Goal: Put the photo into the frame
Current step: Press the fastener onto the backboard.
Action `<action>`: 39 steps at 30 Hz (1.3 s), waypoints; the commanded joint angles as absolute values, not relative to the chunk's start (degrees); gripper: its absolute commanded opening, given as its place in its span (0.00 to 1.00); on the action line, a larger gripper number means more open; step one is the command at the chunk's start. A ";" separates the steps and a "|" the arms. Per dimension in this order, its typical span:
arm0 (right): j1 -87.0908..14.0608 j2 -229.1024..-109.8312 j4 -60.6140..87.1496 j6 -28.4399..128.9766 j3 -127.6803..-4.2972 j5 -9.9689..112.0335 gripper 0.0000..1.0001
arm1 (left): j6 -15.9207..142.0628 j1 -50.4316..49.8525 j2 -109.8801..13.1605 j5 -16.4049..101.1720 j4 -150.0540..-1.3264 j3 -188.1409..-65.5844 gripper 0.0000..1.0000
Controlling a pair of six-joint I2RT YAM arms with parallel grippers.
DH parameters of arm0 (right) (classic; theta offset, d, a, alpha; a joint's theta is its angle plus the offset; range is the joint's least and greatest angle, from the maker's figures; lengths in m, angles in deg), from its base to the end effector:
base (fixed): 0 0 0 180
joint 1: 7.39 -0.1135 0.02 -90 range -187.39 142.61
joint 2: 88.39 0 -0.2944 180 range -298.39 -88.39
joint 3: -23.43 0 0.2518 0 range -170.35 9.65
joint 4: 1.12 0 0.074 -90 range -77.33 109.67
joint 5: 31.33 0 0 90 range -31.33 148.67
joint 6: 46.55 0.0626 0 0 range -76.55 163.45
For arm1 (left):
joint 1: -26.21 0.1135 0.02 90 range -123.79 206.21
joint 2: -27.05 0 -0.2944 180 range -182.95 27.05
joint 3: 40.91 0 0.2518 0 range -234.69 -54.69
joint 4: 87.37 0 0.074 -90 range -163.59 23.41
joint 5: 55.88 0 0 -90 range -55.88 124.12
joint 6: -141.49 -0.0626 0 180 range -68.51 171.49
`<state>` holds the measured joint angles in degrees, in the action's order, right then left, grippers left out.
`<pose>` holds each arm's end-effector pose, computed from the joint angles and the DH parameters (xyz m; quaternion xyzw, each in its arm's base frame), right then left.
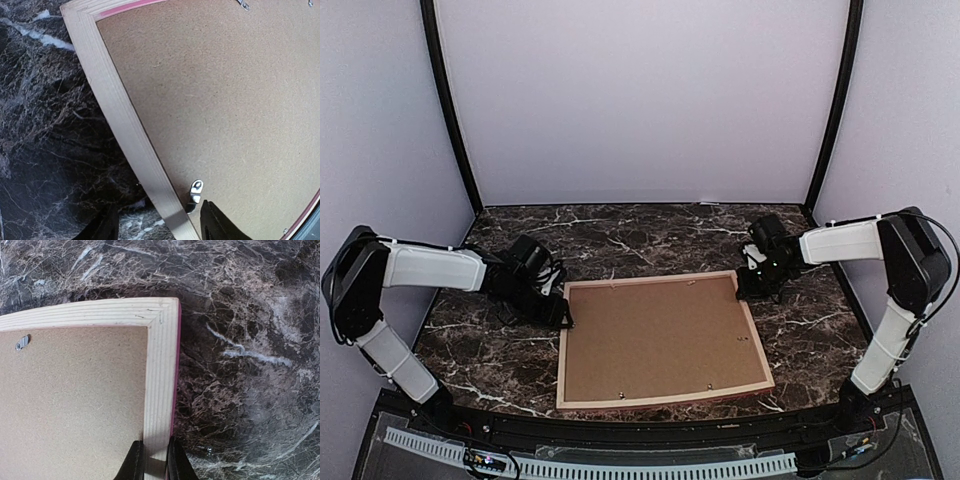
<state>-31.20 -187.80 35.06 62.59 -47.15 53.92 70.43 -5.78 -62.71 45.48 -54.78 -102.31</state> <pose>0.3148 0.1446 0.1589 -0.0487 0.9743 0.1168 0.1864 0.2531 -0.1726 0.1699 0.1341 0.9542 -0.1938 0.1841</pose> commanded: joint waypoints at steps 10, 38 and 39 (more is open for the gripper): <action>-30.68 -192.27 38.18 62.34 -45.13 53.59 0.06 | 69.09 -5.52 -65.38 43.70 -52.97 -103.95 0.51; -30.68 -192.33 37.22 62.47 -43.89 53.18 0.06 | 69.16 -5.60 -61.34 45.53 -57.09 -102.59 0.58; -30.68 -192.36 37.17 62.38 -43.88 53.14 0.05 | 69.03 -5.60 -61.47 45.41 -56.95 -102.59 0.59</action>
